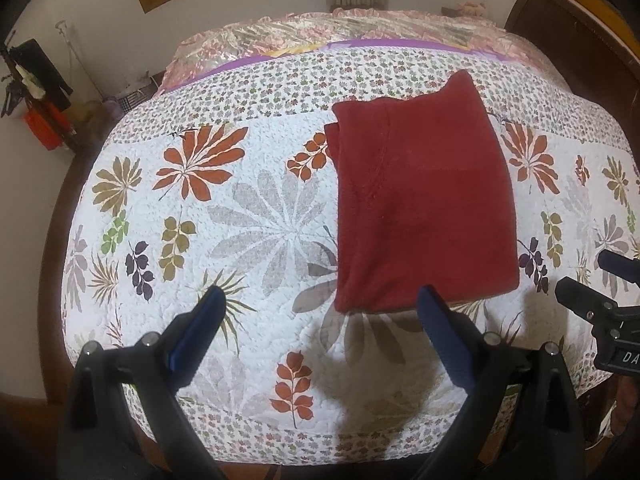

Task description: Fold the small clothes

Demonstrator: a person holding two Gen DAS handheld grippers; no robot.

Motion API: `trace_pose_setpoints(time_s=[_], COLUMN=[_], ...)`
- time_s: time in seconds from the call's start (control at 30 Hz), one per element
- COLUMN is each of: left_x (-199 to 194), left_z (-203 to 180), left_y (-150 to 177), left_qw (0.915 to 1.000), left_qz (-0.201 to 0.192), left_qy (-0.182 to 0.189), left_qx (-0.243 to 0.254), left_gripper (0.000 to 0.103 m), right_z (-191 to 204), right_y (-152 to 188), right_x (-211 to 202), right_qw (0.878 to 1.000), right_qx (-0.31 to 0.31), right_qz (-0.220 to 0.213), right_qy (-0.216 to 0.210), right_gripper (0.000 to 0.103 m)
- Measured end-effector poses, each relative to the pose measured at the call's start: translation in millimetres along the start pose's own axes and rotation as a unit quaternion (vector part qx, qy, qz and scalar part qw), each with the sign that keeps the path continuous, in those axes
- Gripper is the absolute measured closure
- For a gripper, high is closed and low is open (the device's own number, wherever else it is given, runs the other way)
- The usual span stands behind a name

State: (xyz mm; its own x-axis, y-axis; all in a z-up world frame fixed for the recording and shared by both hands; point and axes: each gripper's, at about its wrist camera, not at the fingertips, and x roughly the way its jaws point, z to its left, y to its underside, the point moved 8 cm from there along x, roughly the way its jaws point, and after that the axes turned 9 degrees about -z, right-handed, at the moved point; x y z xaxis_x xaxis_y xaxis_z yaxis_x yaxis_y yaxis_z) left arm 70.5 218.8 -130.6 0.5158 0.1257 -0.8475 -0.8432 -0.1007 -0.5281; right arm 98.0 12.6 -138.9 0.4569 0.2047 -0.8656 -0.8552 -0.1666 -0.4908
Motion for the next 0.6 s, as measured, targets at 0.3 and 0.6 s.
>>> trace_pose_setpoints(time_s=[0.3, 0.6], left_x=[2, 5], left_z=[4, 5], left_y=[3, 7], left_qw=[1.0000, 0.9999], left_qz=[0.003, 0.011], left_qy=[-0.006, -0.007], left_qx=[-0.001, -0.002], left_gripper=[0.008, 0.007], right_z=[-6, -11], right_y=[-3, -2], right_x=[-4, -1], right_qw=[1.000, 0.999], right_qx=[-0.006, 0.000], right_qz=[-0.012, -0.008], right_qy=[0.029, 0.038], right_gripper=[0.004, 0.004])
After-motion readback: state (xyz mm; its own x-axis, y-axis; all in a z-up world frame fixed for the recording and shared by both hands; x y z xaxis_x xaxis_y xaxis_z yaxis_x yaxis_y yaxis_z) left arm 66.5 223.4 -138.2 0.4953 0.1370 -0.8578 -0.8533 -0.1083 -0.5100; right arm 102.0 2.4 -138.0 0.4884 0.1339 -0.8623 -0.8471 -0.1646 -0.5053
